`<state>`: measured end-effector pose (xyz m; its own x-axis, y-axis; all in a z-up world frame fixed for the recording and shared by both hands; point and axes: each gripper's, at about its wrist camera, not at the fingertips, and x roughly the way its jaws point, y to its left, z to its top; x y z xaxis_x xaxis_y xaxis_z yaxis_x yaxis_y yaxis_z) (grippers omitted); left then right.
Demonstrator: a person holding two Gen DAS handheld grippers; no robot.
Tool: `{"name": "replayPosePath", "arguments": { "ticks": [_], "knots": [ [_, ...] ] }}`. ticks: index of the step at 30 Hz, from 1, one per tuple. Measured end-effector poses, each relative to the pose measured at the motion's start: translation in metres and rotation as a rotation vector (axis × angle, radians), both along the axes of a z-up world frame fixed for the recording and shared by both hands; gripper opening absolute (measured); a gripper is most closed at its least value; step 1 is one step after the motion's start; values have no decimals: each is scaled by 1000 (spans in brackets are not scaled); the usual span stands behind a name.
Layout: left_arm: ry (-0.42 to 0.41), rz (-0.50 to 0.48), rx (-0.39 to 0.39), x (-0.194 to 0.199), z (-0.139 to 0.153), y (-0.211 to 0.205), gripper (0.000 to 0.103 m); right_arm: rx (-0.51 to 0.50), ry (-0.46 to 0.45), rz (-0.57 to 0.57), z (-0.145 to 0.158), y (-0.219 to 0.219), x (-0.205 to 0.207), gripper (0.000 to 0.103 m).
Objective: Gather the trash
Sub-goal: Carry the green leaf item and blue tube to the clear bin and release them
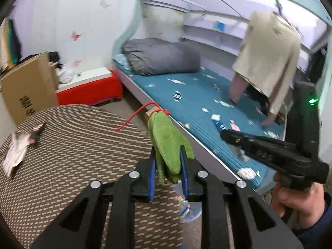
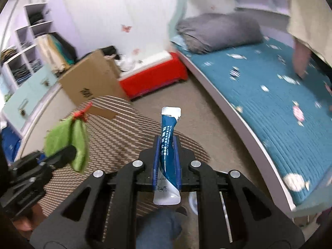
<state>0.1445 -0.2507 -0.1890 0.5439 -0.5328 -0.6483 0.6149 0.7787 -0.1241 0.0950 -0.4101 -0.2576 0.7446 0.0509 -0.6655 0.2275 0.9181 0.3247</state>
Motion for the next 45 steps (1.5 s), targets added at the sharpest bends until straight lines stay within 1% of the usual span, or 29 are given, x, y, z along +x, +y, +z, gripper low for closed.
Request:
{"name": "replayPosePath", "arguments": {
  "ticks": [2,5,7,9,13,15,20,22,23,24,25,26,27,28,29,30,32,33,36,38,42,45],
  "knots": [
    [29,-34,20,-3,-11,-23,20,19,35,-31,-17,-17,-3,13],
    [72,-82,67,-4,-35,-60,20,54,89,-71,-45,-40,-6,13],
    [99,-106,96,-5,-50,-77,20,82,122,-88,-63,-54,-7,13],
    [119,-125,129,-4,-65,-91,20,95,144,-95,-75,-61,-7,13],
    [163,-145,188,0,-94,-112,20,140,195,-112,-106,-76,-5,13],
    [182,-152,237,3,-109,-122,20,160,215,-115,-116,-81,-2,13],
    [241,-157,303,10,-139,-136,20,214,280,-127,-150,-92,6,14],
    [253,-164,317,14,-145,-141,24,237,298,-137,-161,-96,7,14],
    [258,-172,329,15,-150,-145,29,254,308,-139,-167,-99,8,14],
    [261,-180,346,16,-155,-149,55,268,316,-140,-172,-101,9,14],
    [256,-180,358,13,-158,-148,88,295,331,-139,-180,-104,10,19],
    [234,-172,371,14,-159,-151,94,316,346,-146,-188,-106,11,28],
    [191,-163,376,12,-157,-154,95,320,353,-162,-192,-108,10,62],
    [170,-156,390,10,-157,-155,95,314,368,-198,-197,-112,6,80],
    [166,-154,403,10,-156,-156,95,333,368,-209,-201,-114,3,81],
    [175,-153,400,11,-155,-156,95,366,366,-215,-204,-115,0,81],
    [180,-141,376,15,-151,-155,95,359,369,-227,-204,-115,-4,89],
    [182,-136,363,16,-149,-153,95,351,366,-232,-202,-115,-6,96],
    [193,-134,325,18,-142,-153,95,341,363,-260,-197,-118,-12,97],
    [185,-137,315,14,-137,-151,95,329,356,-276,-191,-119,-15,97],
    [146,-139,275,5,-117,-146,95,298,322,-289,-166,-120,-16,97],
    [106,-114,254,-1,-99,-135,95,271,287,-293,-142,-114,-13,97]
  ]
}}
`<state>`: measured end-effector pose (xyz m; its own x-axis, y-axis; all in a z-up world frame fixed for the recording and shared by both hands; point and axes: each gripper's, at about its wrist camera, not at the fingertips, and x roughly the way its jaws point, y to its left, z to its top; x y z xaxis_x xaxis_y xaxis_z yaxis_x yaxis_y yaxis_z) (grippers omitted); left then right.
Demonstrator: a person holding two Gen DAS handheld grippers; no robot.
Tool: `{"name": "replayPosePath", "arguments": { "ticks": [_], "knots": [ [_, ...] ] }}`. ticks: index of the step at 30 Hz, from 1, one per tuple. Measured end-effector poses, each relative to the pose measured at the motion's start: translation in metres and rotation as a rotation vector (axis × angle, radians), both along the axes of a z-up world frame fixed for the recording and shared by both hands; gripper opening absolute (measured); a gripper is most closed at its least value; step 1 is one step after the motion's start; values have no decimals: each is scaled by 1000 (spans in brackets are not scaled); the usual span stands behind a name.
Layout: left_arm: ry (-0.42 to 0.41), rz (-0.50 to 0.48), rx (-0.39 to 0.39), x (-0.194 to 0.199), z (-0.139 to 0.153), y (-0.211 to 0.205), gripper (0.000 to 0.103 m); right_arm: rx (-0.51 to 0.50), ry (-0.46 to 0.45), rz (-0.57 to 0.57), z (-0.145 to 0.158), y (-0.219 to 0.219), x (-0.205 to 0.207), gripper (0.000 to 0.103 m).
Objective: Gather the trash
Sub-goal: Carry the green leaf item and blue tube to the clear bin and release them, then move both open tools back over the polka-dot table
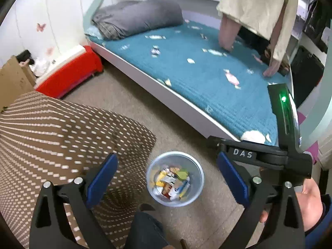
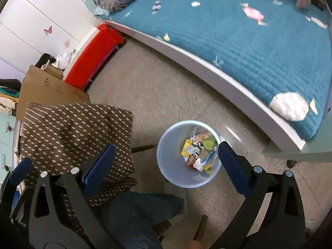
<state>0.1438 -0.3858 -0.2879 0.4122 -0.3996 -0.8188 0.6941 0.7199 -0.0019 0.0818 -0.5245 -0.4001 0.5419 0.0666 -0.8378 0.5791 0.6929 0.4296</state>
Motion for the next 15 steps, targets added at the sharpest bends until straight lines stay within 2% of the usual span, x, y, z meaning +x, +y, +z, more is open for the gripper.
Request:
{"name": "replayPosePath", "arguments": {
  "ticks": [8,15],
  "knots": [
    [-92,52,-95,-6,51,46,95,-106,-105,60,73,36,16,97],
    [-162,158,-160,7,85,118,95,-185,-189,154,129,94,42,97]
  ]
}}
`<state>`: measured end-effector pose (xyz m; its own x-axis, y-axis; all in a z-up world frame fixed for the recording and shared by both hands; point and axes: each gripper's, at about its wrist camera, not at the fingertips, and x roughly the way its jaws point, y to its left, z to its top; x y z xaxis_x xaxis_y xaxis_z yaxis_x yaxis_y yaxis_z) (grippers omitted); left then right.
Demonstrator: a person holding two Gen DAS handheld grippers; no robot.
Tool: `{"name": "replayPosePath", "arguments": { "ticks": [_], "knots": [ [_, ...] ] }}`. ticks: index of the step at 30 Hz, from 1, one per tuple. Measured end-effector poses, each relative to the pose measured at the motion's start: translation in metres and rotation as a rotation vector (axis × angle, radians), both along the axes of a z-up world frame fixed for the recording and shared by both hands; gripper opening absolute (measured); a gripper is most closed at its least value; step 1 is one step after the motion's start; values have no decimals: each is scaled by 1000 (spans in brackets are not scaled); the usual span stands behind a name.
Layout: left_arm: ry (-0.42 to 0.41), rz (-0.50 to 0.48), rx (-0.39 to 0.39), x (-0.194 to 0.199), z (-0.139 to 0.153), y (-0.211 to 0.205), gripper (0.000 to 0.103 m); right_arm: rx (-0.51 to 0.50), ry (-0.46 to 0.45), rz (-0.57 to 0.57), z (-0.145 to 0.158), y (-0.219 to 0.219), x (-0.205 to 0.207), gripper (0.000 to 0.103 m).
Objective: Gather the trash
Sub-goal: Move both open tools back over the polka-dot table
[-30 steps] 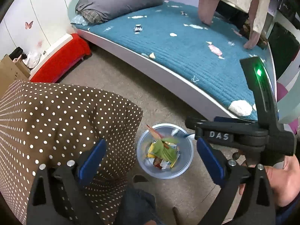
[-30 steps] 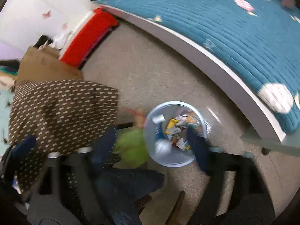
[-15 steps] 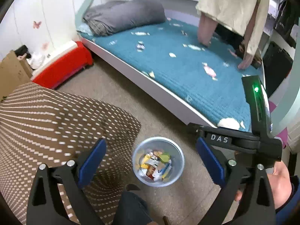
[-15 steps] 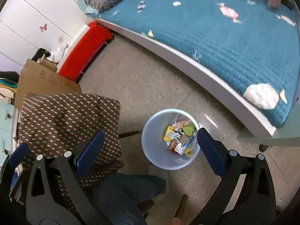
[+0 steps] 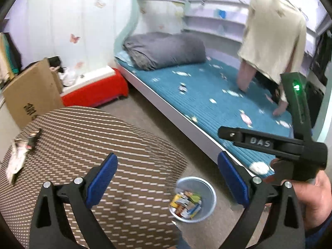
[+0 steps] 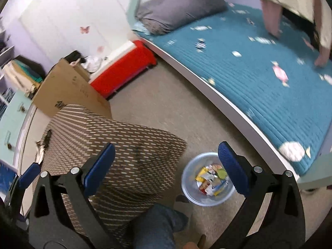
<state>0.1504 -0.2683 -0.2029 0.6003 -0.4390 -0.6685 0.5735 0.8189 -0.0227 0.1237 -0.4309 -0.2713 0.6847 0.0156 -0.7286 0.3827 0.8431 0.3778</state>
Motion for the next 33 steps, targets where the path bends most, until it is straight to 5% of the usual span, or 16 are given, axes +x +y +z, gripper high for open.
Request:
{"name": "replayPosePath", "arguments": {
  "ticks": [15,24,33],
  "knots": [
    [-64,317,-45,52,25,181,95,-124,-80,284,59,171,76,97],
    [-54,536,-51,99,16,295,95,-132,-69,418,44,267,139,97],
    [-36,638,-26,134,-6,347,95,-165,-15,529,8,346,213,97]
  ]
}}
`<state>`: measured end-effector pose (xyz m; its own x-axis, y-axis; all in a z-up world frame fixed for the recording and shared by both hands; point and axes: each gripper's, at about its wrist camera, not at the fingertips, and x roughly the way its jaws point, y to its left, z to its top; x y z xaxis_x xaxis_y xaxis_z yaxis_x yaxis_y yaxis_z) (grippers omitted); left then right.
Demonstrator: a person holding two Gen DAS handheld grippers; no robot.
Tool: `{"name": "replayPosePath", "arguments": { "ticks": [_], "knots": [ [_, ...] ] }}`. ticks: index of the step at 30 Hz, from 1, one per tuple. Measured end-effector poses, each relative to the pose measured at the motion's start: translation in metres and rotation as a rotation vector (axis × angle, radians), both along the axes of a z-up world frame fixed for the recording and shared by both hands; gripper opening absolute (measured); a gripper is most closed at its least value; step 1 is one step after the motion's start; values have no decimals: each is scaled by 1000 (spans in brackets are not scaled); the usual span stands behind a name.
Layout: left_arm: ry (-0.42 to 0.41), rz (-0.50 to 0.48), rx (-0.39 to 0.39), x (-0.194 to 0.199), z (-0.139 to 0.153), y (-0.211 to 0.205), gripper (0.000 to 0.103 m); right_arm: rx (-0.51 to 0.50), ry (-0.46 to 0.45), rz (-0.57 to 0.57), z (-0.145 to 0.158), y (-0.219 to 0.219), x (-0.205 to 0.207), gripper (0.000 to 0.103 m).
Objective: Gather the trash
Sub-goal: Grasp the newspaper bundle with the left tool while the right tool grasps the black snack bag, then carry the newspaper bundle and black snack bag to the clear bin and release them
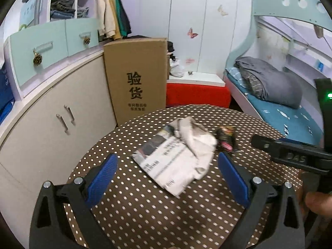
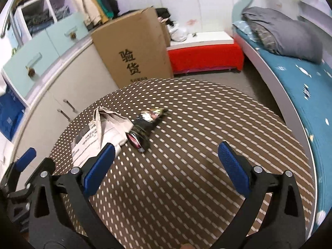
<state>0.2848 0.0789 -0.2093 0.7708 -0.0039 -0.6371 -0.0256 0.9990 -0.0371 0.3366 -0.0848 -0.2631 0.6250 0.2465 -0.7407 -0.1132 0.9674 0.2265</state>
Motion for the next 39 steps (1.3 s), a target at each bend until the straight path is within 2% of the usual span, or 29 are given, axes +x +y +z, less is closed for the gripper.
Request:
{"name": "replayPosePath", "arguments": {
  "ticks": [2,5,8,9,11,18,20,21,23,24,25,27,32,39],
  "knots": [
    [9,12,5,10,-5,4,95,-17,14,7,-9,11,14,97],
    [22,19,12,23,-12,7,95,-37,41,16,-21,26,34,82],
    [33,22,17,39,-17,8,95,-60,61,32,-31,35,46,62],
    [37,18,14,44,-19,7,95,-86,44,30,-31,36,45,48],
    [39,9,17,53,-20,3,95,-134,28,29,-32,35,41,30],
    [104,-18,103,99,-41,-27,95,-36,37,13,-32,-8,16,29],
    [152,-16,96,110,-50,-26,73,-25,31,3,-29,-18,7,29],
    [190,-24,64,115,-56,-23,53,-14,26,-3,-26,-26,-1,29],
    [178,-30,35,113,-57,-19,40,3,13,0,-20,-35,-10,29],
    [177,-54,32,110,-54,-20,19,15,0,5,-16,-42,-18,29],
    [178,-72,13,107,-52,-21,8,27,-8,4,-12,-47,-25,29],
    [155,-96,-52,92,-41,-17,5,41,-23,-9,-5,-58,-36,29],
    [96,-147,-100,45,-18,-25,3,65,-74,-48,18,-92,-74,29],
    [32,-249,-143,-29,18,-77,3,73,-162,-88,53,-135,-134,29]
  ]
}}
